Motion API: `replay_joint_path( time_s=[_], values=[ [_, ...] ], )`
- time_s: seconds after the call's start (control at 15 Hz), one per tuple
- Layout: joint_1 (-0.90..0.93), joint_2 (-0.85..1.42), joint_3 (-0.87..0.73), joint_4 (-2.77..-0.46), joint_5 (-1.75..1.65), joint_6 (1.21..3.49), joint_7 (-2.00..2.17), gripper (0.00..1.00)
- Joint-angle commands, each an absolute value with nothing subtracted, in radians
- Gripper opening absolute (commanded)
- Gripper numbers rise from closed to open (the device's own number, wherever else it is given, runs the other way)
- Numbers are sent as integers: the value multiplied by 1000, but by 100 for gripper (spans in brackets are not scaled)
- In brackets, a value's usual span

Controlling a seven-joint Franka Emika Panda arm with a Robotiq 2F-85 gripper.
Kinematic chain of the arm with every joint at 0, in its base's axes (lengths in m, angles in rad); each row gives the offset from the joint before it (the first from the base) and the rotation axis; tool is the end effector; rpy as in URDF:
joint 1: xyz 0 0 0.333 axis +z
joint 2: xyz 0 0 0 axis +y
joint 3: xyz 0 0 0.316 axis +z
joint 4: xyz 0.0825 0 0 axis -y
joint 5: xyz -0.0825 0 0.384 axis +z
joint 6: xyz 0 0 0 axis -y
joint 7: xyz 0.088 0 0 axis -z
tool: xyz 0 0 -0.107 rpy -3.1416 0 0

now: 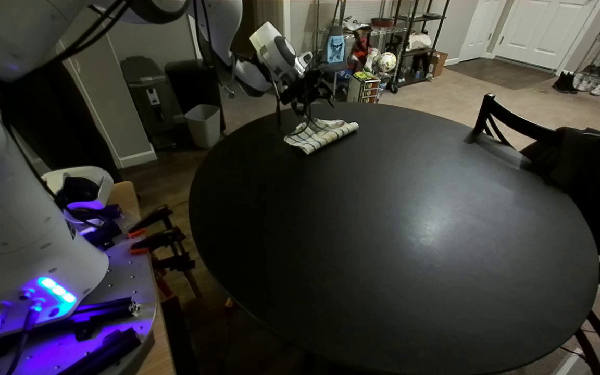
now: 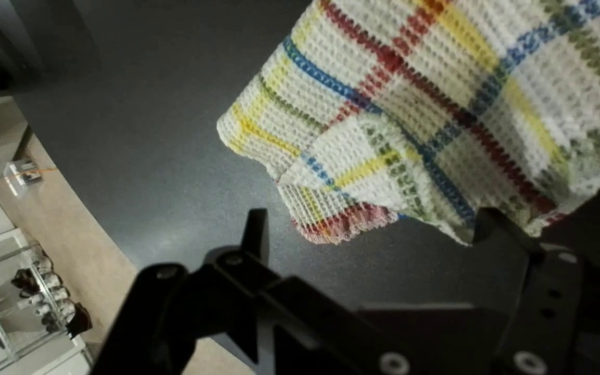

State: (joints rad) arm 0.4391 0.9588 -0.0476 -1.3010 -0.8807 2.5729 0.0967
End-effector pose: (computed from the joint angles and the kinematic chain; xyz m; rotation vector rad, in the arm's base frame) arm 0.7008 0.3138 0.1873 2.2424 1.2398 0.5595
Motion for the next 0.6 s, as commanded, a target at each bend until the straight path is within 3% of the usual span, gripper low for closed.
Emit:
replay_joint_path(
  time_s=[0.0,0.53],
  values=[
    [449,983,-45,-1244,-905,2551,14,100],
    [453,997,-46,-1227,-881,2565,-3,100]
  ],
)
